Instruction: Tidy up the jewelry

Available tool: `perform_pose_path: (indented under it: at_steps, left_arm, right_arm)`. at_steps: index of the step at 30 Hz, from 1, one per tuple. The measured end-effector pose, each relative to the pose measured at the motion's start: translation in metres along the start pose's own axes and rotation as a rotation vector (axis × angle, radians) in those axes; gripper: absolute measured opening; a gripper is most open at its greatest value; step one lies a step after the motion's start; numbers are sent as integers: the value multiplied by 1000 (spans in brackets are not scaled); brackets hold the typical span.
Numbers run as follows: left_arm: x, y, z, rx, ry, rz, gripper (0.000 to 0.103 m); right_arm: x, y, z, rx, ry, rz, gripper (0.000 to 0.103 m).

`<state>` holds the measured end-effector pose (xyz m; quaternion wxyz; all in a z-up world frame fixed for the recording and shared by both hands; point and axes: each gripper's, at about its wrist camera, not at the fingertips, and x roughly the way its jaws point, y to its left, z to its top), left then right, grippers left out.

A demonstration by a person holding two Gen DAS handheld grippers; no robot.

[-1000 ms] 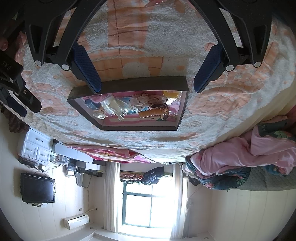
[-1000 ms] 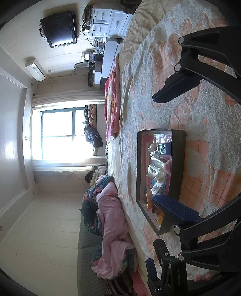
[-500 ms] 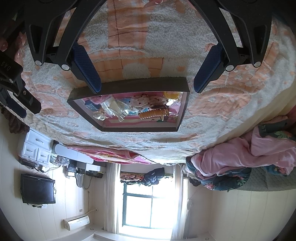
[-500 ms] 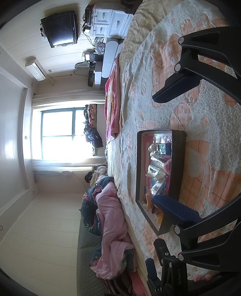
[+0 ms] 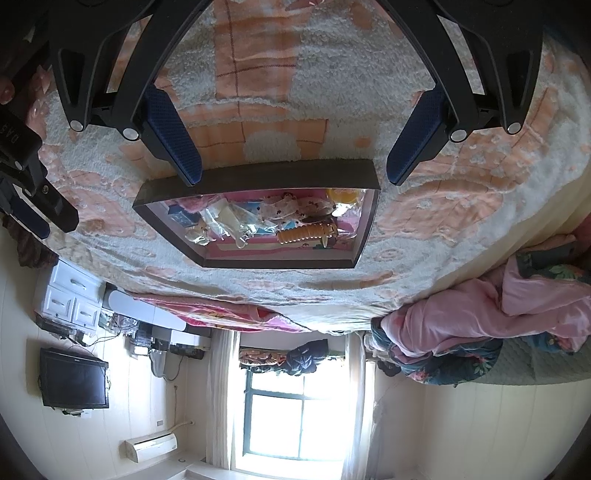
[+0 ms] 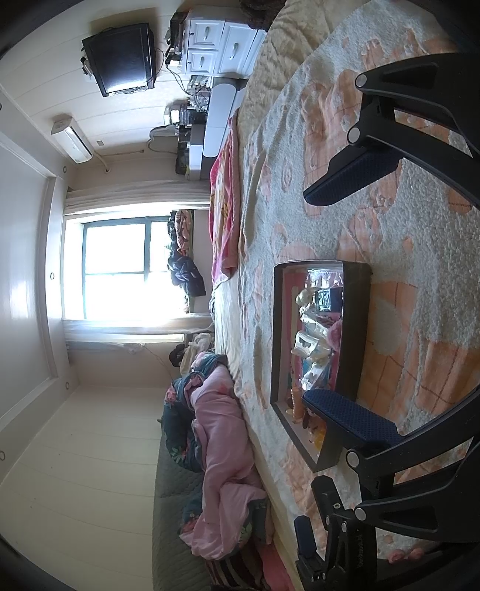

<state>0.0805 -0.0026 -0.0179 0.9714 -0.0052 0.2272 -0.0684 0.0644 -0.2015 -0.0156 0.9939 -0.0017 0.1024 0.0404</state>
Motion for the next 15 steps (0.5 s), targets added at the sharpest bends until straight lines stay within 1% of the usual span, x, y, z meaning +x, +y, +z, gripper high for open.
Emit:
perform_pose_path:
  at_steps: [5,8,10,12,13,14,15]
  left_arm:
    - [1,4,1,-25,9,6,92]
    - [7,16,6,-61,36,47,92]
    - [15,33,13,-110,56,83,92]
    - [26,57,23,-164,93,143,92]
    - [34,76,30,-217,111,176,92]
    - [42,93,35,-251,138,208,92]
    - [53,110,40,-266,178,264,92]
  right_arm:
    - [1,-6,0,10,10,-7,97]
    - [7,-17,4,60,34,-23,97]
    - [18,-39,10,114,52,-90,96]
    - [32,-63,19,154,71,-177,96]
    - [43,-83,26,177,92,-264,96]
    - [57,-102,31,188,131,-333,96]
    - [69,-116,33,190,168,-391,96]
